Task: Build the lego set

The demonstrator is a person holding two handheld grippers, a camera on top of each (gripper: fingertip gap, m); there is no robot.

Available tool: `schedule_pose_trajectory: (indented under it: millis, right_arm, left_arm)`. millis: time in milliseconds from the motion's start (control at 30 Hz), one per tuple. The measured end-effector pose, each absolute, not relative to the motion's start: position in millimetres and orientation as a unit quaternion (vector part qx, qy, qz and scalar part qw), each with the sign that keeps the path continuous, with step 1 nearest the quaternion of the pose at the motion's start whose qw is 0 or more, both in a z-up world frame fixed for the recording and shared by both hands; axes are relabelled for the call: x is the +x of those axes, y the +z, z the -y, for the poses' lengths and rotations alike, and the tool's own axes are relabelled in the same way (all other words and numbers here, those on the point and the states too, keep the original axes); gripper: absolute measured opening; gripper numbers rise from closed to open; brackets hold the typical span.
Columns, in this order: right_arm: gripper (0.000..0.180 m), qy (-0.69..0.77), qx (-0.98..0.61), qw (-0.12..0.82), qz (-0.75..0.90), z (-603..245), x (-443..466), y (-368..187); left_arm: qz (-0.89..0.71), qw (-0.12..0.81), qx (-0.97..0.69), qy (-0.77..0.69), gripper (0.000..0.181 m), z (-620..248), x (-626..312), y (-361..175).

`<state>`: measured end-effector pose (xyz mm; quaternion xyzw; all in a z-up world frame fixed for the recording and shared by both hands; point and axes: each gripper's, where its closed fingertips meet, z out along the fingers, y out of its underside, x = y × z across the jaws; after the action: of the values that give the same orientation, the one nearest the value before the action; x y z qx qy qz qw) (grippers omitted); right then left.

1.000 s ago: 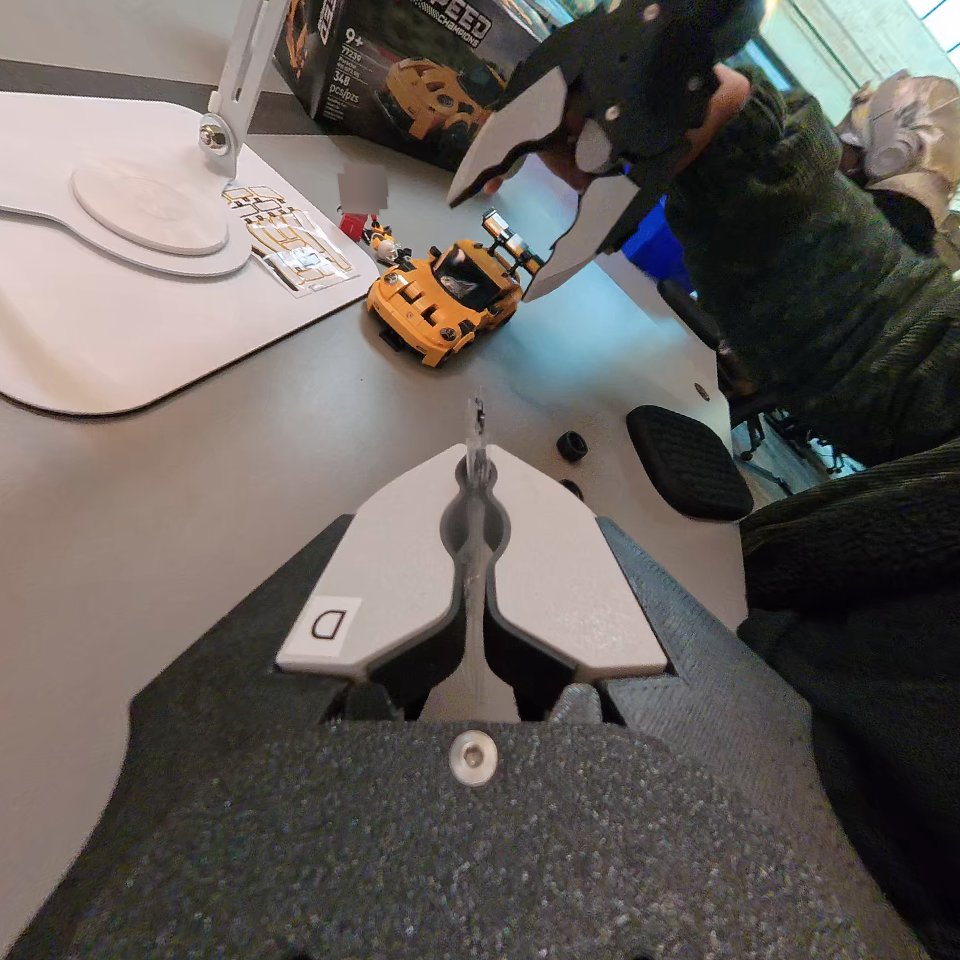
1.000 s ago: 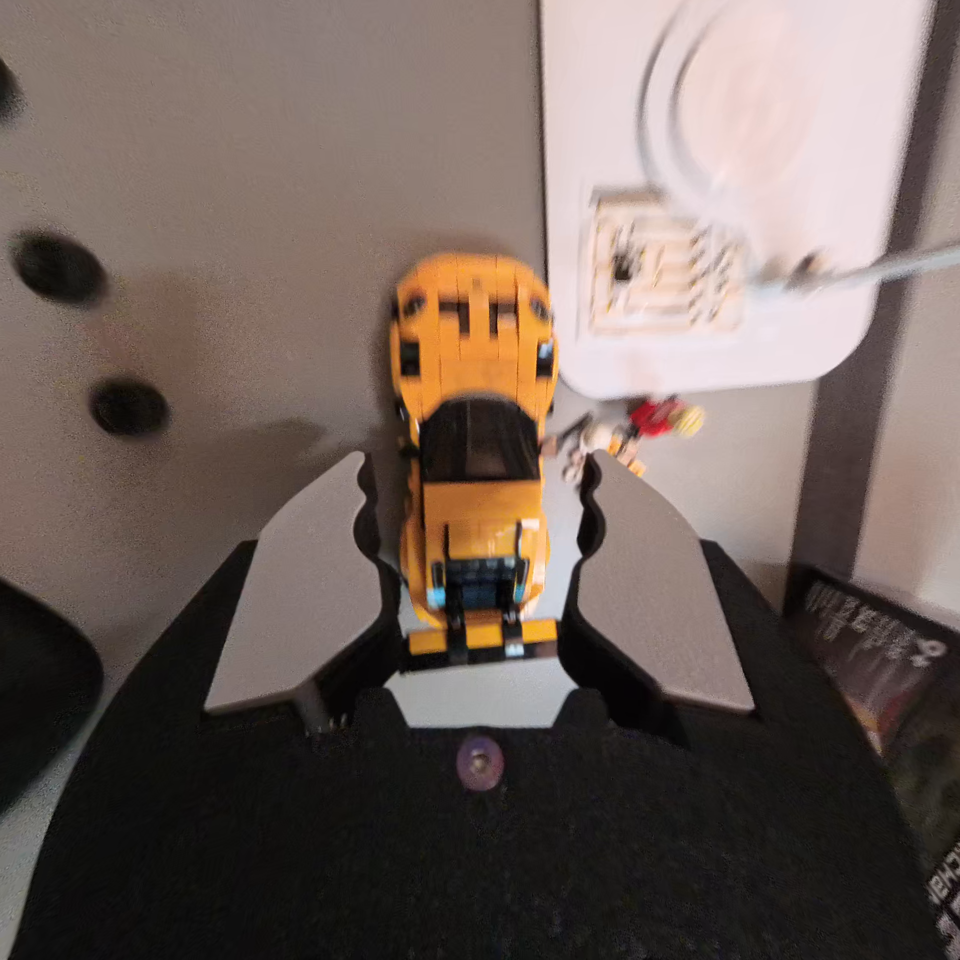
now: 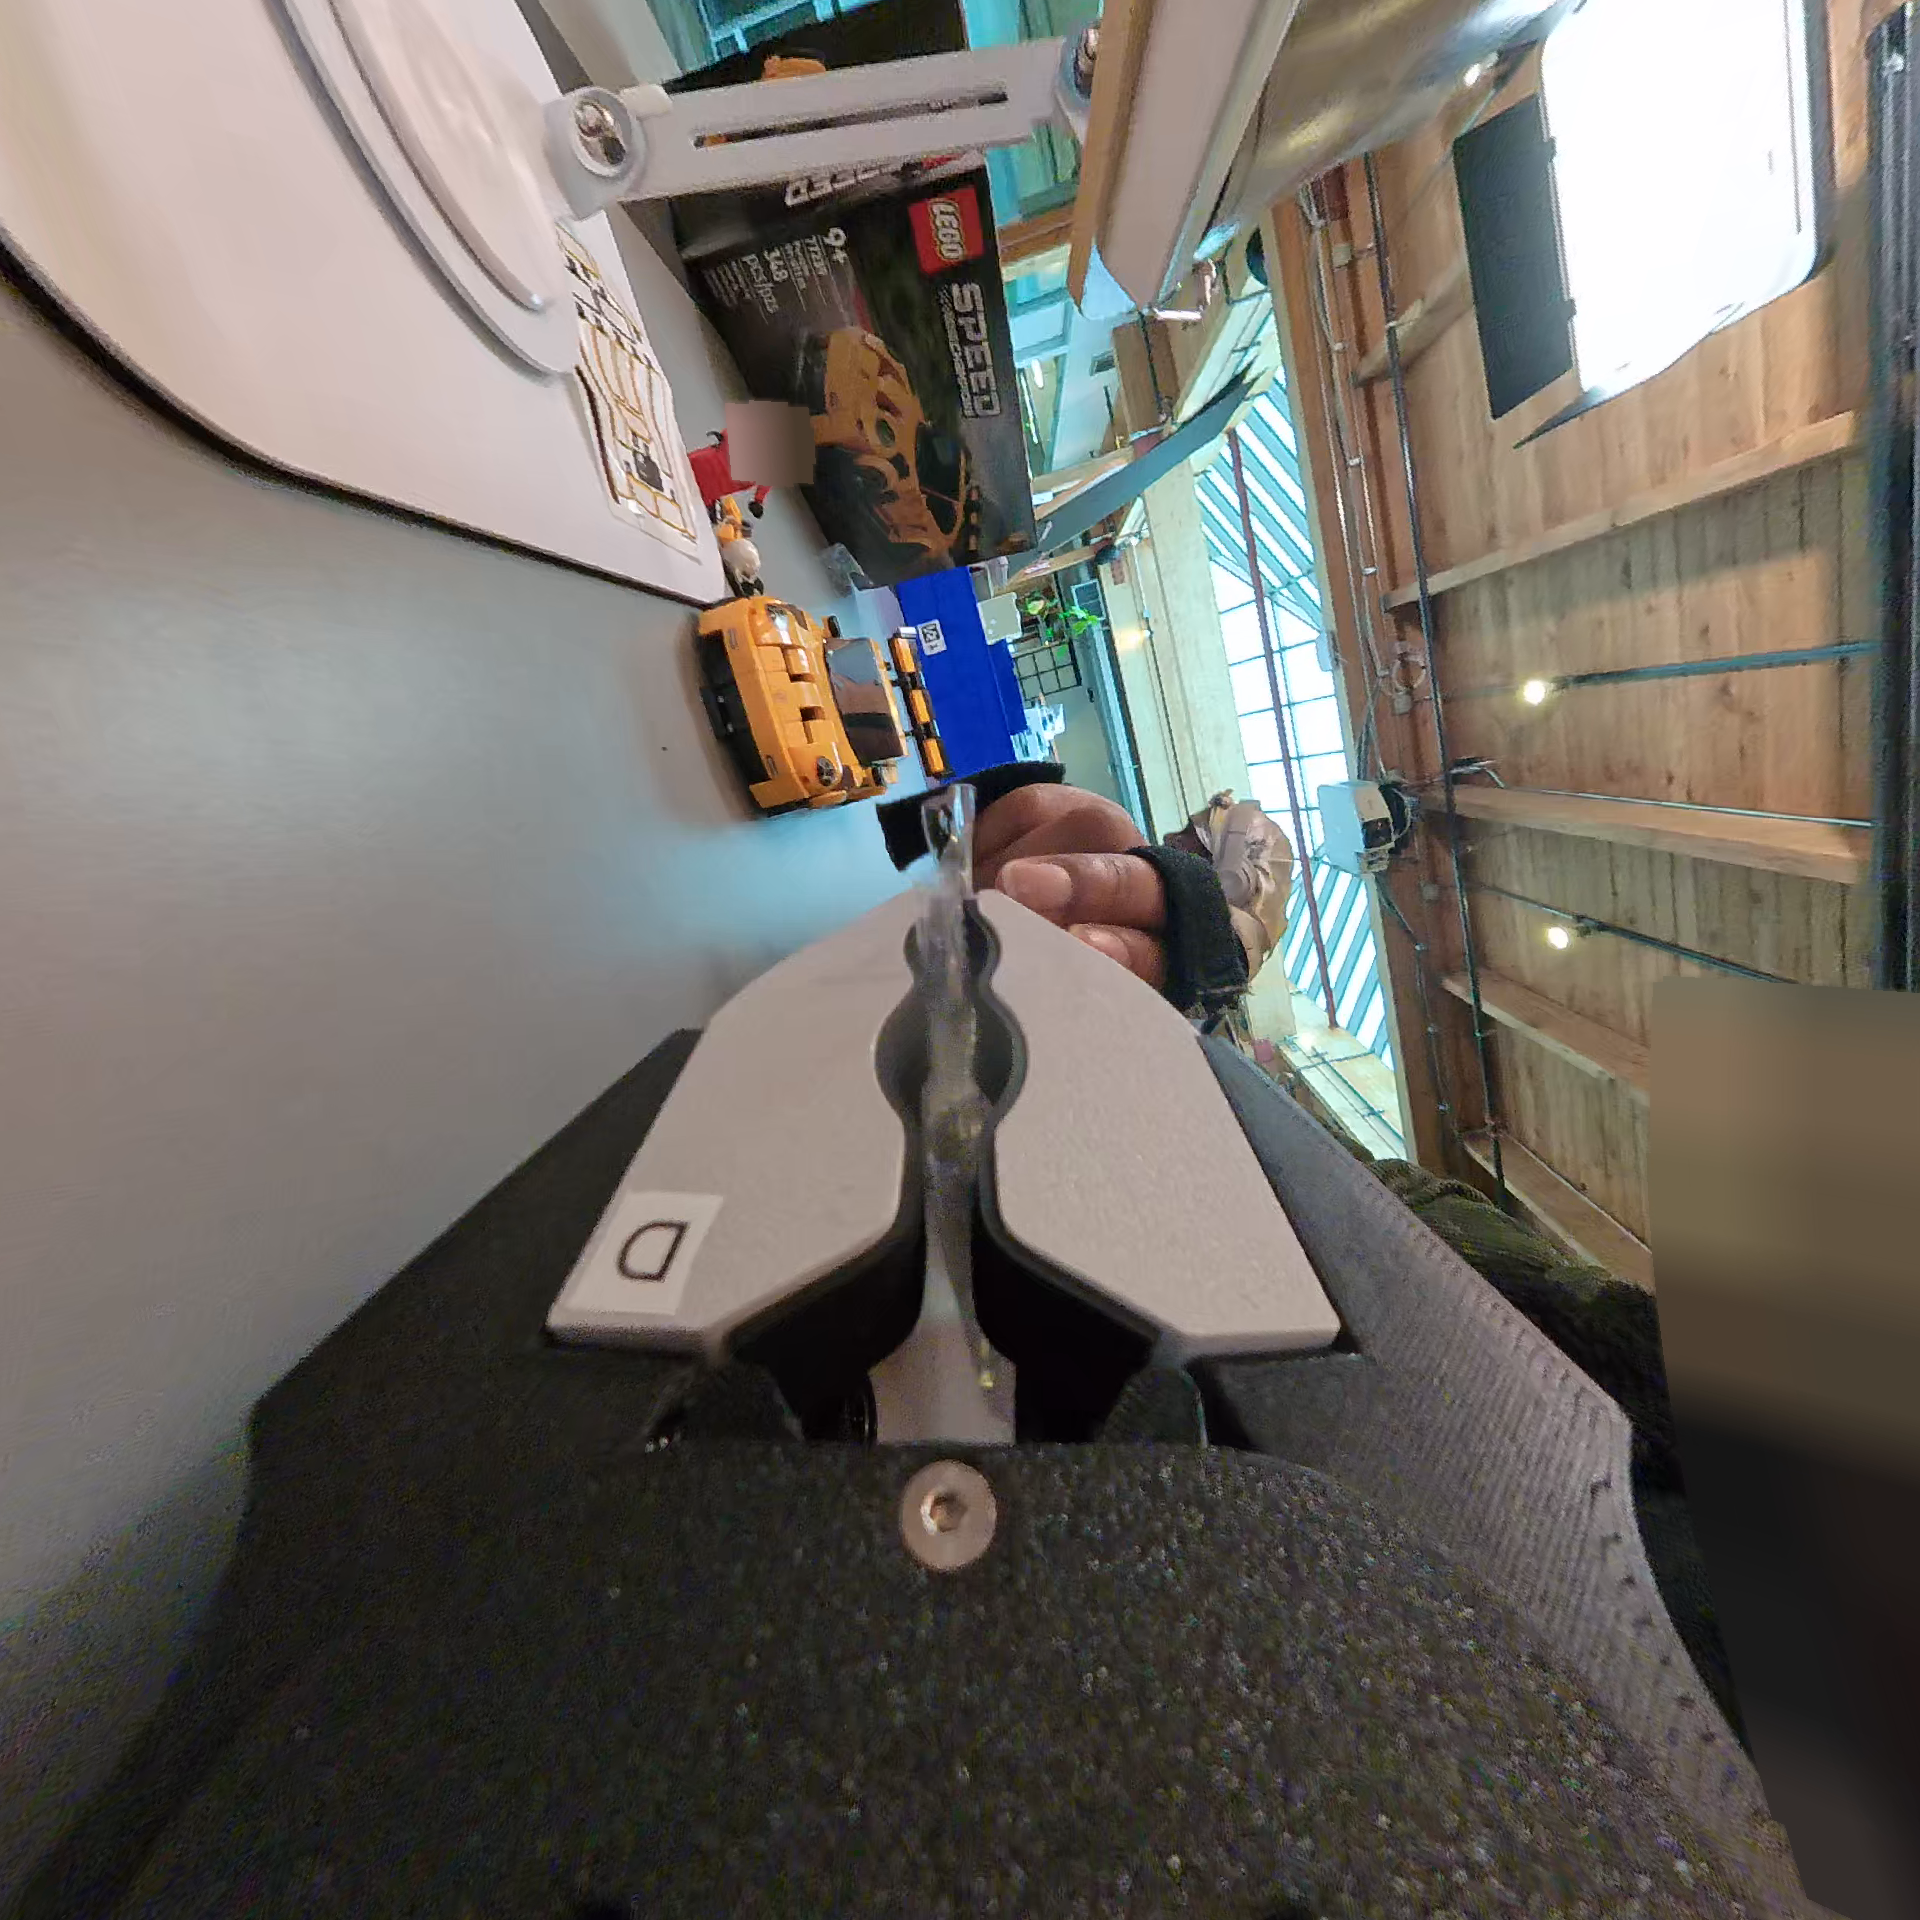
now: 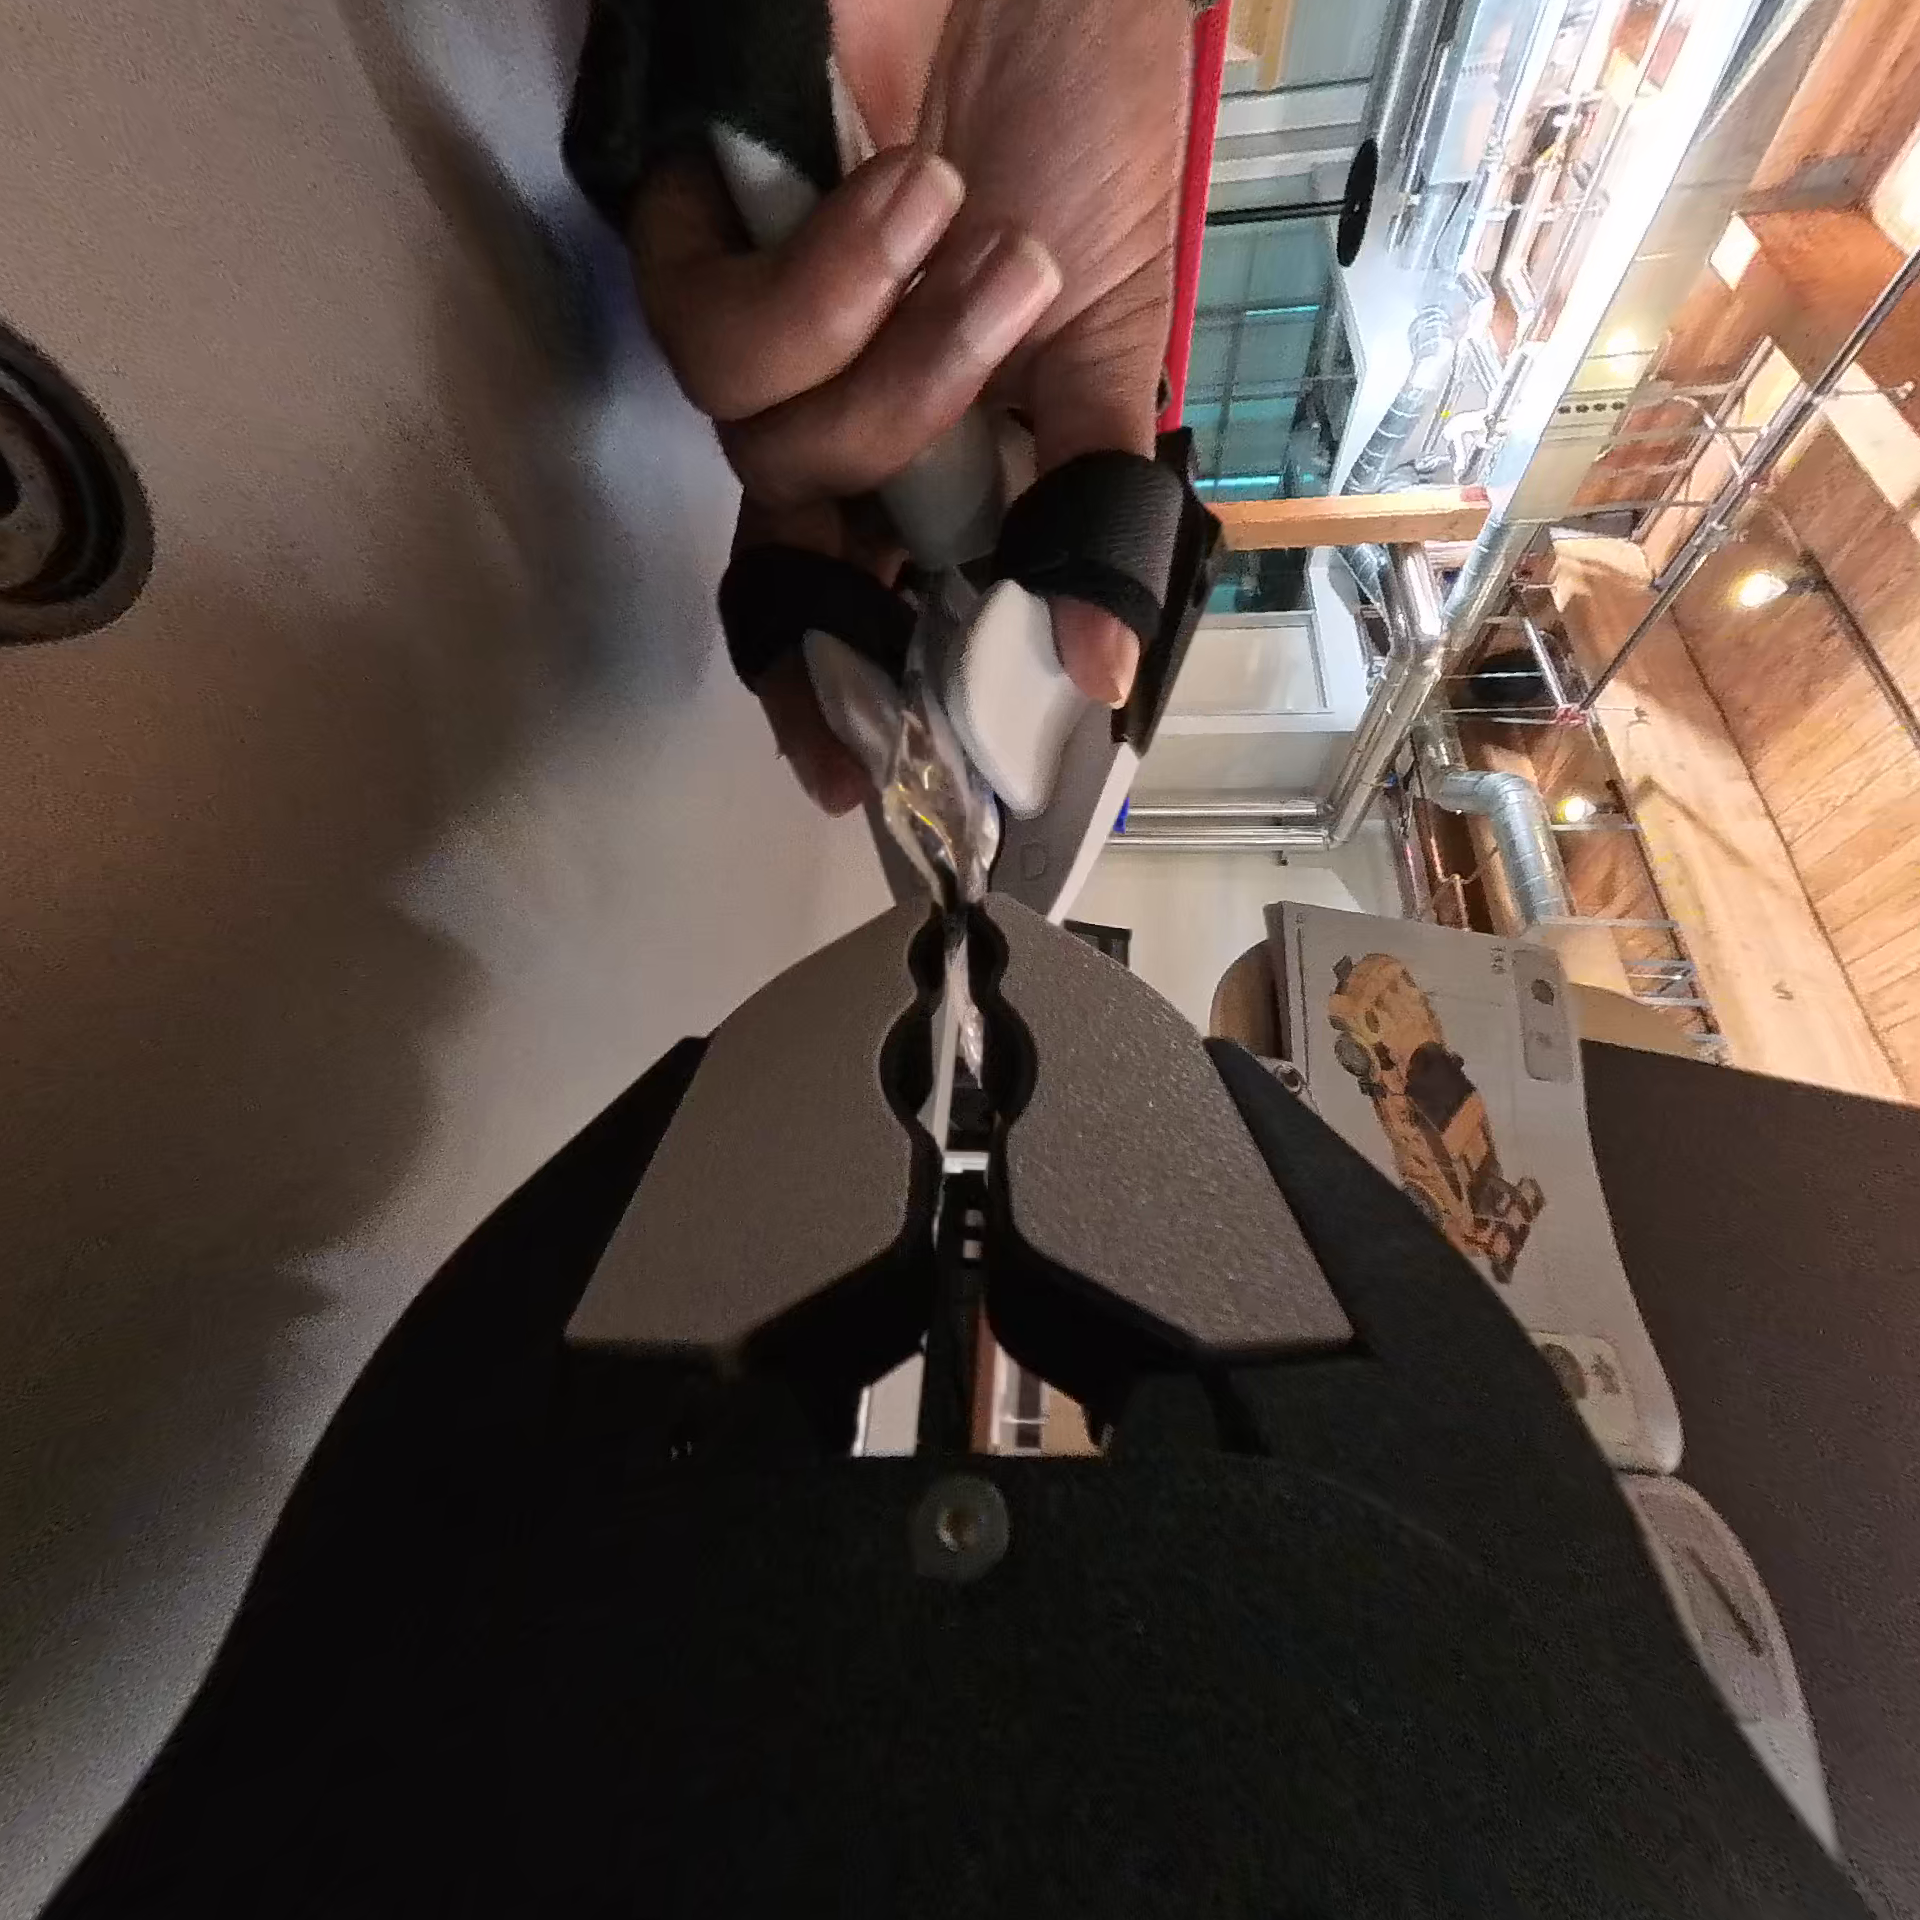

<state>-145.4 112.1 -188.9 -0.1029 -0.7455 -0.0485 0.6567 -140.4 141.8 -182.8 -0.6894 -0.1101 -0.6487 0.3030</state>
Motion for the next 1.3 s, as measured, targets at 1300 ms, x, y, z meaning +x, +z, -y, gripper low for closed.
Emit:
schedule_pose_trajectory:
  millis: [1300]
  right_arm:
    - [0.000, 0.406, -0.433, 0.391, 0.703, -128, -142, -187]
  left_arm:
    - [-0.328, 0.480, -0.788, -0.201, 0.002, -110, -167, -182]
